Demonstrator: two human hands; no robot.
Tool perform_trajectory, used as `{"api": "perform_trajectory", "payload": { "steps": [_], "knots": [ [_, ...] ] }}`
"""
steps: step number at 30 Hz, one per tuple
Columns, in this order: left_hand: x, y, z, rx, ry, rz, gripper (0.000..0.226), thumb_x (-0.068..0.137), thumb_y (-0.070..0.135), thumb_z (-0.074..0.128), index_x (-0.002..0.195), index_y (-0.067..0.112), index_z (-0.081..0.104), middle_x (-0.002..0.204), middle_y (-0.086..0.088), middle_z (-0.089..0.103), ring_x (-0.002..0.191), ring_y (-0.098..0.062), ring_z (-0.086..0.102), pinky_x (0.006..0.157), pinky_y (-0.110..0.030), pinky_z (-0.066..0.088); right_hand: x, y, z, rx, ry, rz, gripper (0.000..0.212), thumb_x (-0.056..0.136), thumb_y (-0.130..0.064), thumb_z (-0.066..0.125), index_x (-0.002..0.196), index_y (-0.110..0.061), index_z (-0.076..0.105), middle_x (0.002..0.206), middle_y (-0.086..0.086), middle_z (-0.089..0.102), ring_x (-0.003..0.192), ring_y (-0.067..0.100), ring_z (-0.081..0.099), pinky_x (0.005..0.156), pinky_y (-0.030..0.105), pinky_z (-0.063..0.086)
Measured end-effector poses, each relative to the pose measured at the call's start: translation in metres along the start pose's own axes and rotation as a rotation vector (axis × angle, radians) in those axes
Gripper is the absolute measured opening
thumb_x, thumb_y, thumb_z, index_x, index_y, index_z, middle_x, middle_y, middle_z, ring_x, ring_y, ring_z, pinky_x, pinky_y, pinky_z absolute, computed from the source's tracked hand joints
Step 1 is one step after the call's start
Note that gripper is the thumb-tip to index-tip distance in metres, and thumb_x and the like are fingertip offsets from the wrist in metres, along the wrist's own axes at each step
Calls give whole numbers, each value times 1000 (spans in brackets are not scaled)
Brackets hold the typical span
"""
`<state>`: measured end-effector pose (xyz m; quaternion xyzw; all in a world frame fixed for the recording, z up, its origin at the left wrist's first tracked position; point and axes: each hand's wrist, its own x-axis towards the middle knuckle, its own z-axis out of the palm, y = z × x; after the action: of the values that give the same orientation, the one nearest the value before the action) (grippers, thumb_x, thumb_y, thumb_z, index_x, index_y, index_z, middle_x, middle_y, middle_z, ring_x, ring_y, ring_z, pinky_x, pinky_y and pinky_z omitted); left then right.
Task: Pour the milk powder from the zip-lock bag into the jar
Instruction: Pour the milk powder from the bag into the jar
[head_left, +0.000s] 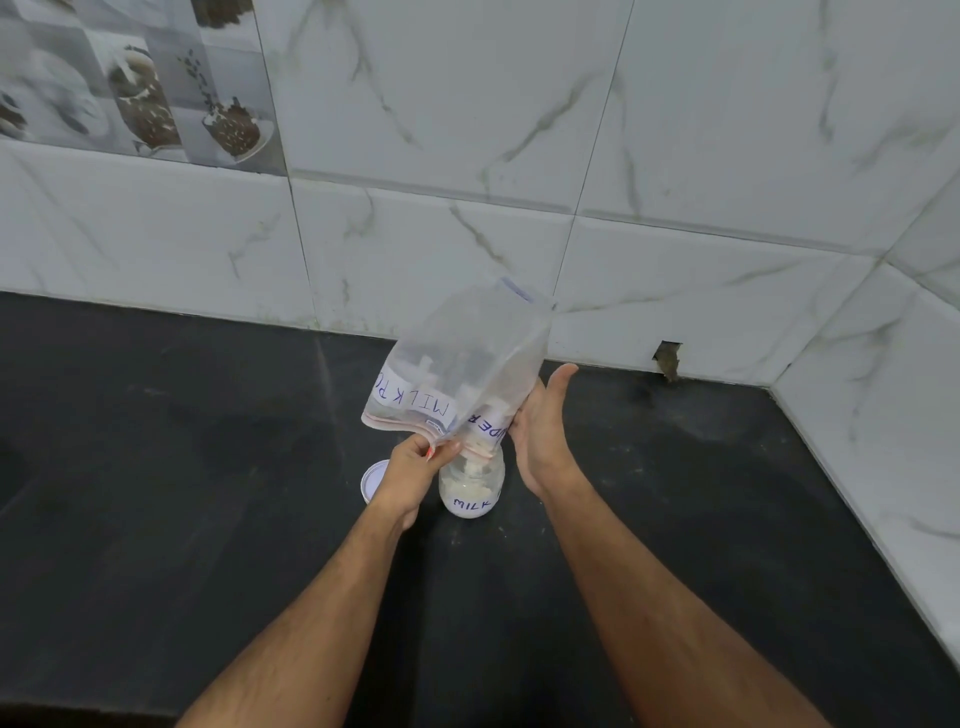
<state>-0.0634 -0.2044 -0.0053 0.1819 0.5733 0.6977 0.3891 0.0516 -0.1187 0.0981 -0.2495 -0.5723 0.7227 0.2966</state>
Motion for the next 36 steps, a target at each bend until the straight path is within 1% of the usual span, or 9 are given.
{"api": "perform_trajectory", "payload": {
  "steps": [7,13,17,21,23,26,30,33,36],
  "knots": [
    [0,-1,-3,-11,0,6,15,89,4,69,94,17,71,97,5,77,97,-11,68,90,-26,49,0,7,-4,-36,17,14,97,84,-80,-2,146,-23,47,140,-6,62,130,11,57,117,39,37],
    [2,1,-1,-11,11,24,13,88,3,70,91,16,71,97,3,76,97,-11,69,88,-24,49,-4,4,-1,16,-1,-18,80,84,-70,0,126,-32,56,115,-20,73,114,-3,65,93,18,49],
    [2,2,-2,-1,8,28,13,87,2,70,91,15,71,95,4,77,94,-8,70,84,-19,50,-5,6,-3,-5,-26,21,91,86,-74,-1,139,-24,52,130,-4,69,124,12,62,104,31,50],
    [3,1,-4,4,-17,54,17,87,3,71,100,14,73,106,3,77,100,-5,70,80,-15,52,-8,3,-1,10,-14,29,80,80,-75,7,130,-36,54,123,-14,71,121,7,63,107,31,46],
    [4,2,-4,-3,-7,49,17,87,3,71,101,14,73,105,3,77,99,-5,70,79,-14,52,-9,4,-3,38,-32,53,86,82,-76,6,137,-29,52,131,-5,68,125,14,62,101,30,52],
    [3,3,-1,-9,2,55,14,87,3,71,97,12,73,101,2,77,94,-5,71,76,-14,53,-8,5,-4,44,0,65,78,93,-68,-2,128,-29,56,120,-8,72,119,12,65,87,21,56],
    [5,5,4,6,13,57,9,87,2,71,93,8,73,91,1,78,86,-4,73,72,-12,53,-8,2,-4,66,-74,101,83,89,-71,-1,131,-25,55,126,-1,70,120,14,65,103,32,52],
    [7,6,4,6,12,65,9,86,3,72,93,8,74,91,0,78,87,-5,73,73,-13,53,-7,5,-6,72,-72,64,82,94,-65,-3,140,-21,49,124,-5,70,114,7,67,92,23,55],
    [7,7,5,13,6,73,8,85,3,73,92,8,74,92,-1,79,87,-5,72,73,-14,53,-7,7,-5,49,-89,68,92,86,-76,6,149,-21,41,142,5,60,131,18,58,111,40,46]
  ]
}}
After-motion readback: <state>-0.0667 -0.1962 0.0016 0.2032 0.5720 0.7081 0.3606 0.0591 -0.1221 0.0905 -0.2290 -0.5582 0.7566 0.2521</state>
